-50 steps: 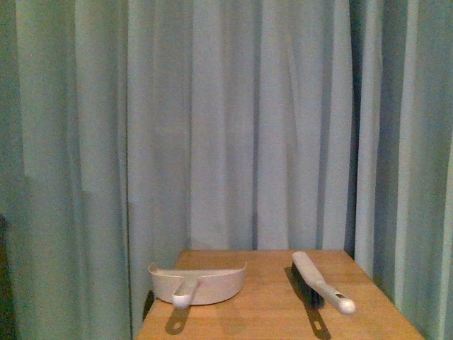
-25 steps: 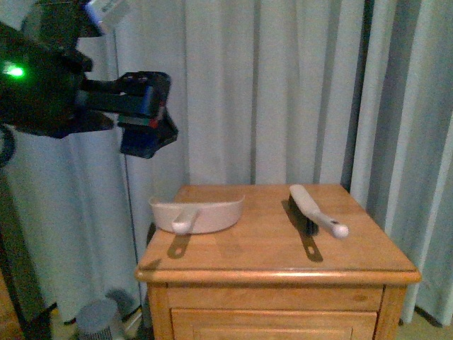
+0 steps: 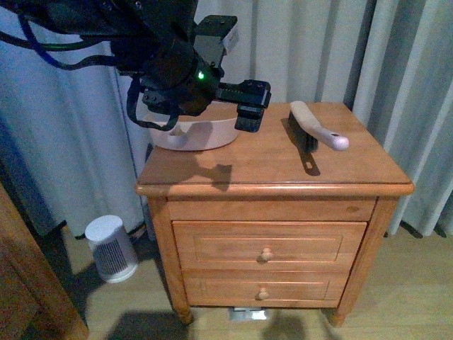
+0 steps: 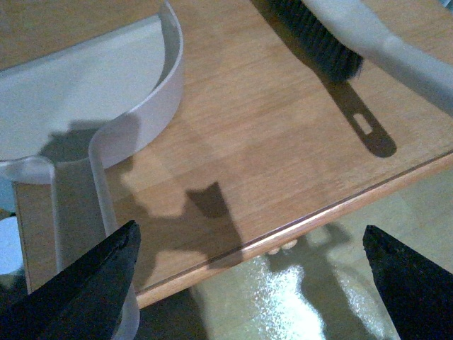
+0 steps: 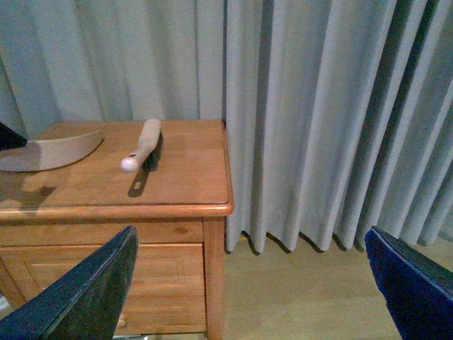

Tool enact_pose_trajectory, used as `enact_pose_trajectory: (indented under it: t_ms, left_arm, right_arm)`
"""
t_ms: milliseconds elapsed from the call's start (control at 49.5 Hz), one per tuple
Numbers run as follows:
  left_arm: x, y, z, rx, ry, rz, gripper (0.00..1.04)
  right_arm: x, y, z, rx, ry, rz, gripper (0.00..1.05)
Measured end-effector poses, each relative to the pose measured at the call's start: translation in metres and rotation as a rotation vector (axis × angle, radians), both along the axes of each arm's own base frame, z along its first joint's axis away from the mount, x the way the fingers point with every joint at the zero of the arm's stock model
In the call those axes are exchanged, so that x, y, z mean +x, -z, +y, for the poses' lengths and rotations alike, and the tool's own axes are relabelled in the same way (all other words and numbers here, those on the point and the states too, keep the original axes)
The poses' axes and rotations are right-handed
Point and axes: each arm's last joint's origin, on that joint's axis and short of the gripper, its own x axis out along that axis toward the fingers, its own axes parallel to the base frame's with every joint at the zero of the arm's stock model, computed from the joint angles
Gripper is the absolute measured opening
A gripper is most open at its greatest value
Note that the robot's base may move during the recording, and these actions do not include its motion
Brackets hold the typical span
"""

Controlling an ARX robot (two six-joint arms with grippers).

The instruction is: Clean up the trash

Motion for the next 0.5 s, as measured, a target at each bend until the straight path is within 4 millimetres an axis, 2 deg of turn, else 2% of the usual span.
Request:
enact_pose_trajectory:
  t_ms: [283,505]
  left_arm:
    - [0.030,0.027,-0.004,0.074,-0.049,0.116,0.97]
    - [0.045,0.030,0.000,0.121,-0.102,0.120,0.97]
  right_arm:
    - [0.000,0.000,0.000,0.000,0.000,0.000,0.97]
    - [0.000,0.000,0.000,0.000,0.000,0.000,0.97]
